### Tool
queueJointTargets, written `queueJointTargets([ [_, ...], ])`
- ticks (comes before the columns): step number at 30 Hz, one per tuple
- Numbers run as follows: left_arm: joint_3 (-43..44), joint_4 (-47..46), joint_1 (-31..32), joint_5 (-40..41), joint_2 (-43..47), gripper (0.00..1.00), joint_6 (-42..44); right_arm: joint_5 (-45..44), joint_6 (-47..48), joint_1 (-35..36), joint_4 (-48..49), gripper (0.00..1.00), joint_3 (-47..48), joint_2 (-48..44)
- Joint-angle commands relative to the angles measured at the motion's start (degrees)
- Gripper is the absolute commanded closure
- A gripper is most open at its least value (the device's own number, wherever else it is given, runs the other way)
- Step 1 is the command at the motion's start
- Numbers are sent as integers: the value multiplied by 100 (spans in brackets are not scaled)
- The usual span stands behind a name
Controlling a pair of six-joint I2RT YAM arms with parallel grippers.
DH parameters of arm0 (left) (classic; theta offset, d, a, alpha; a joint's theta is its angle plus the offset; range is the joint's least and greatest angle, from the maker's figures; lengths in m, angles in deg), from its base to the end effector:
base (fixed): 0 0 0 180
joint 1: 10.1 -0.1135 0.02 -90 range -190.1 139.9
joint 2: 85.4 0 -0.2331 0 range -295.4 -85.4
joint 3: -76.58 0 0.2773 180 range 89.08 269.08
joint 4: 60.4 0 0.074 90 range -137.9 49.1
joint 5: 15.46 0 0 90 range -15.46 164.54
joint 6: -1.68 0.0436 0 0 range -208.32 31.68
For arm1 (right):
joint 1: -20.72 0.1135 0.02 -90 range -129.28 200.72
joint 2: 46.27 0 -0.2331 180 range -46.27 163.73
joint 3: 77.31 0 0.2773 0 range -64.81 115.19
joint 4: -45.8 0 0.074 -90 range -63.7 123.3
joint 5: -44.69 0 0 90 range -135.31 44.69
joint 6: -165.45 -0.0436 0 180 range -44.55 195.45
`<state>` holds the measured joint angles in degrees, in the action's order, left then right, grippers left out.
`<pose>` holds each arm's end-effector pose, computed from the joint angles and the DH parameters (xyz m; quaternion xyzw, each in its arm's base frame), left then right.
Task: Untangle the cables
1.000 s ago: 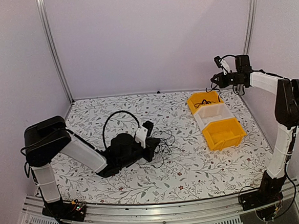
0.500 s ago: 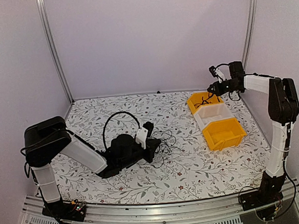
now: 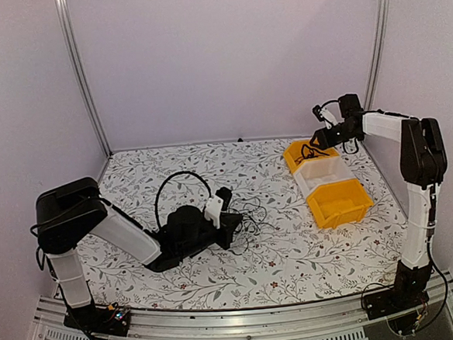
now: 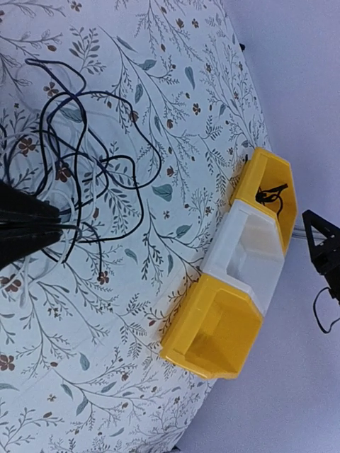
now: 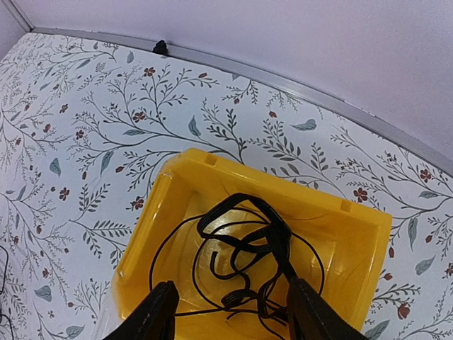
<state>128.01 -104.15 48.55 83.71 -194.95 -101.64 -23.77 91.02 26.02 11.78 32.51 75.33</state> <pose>0.1921 -0.3020 0.0686 0.2582 0.7455 -0.3080 0.5316 0.4899 0.0615 0.1733 -0.2340 0.8824 0.1394 0.3836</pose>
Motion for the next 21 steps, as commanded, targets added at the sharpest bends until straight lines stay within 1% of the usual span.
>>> queueJointTargets([
  [1,-45,-48,107,-65,338,100,97,-2,-161,17,-105,43,-141,-903],
  [5,22,31,105,-158,542,100,192,1069,-122,109,346,44,-1081,-1856],
  [7,82,114,107,-218,630,100,237,1611,16,276,496,45,-1619,-2376],
  [9,133,237,104,-274,700,100,279,2099,342,555,420,46,-1967,-2803],
  [13,189,339,119,-363,853,100,352,2029,1085,1541,228,46,-2670,-3241],
  [16,190,324,117,-502,1019,100,423,1822,1564,2223,195,43,-3045,-3304],
  [18,165,298,121,-603,1140,100,497,1629,1544,2468,379,42,-3155,-3220],
  [21,135,312,135,-770,1285,100,600,1728,1254,2537,314,42,-2915,-2859],
])
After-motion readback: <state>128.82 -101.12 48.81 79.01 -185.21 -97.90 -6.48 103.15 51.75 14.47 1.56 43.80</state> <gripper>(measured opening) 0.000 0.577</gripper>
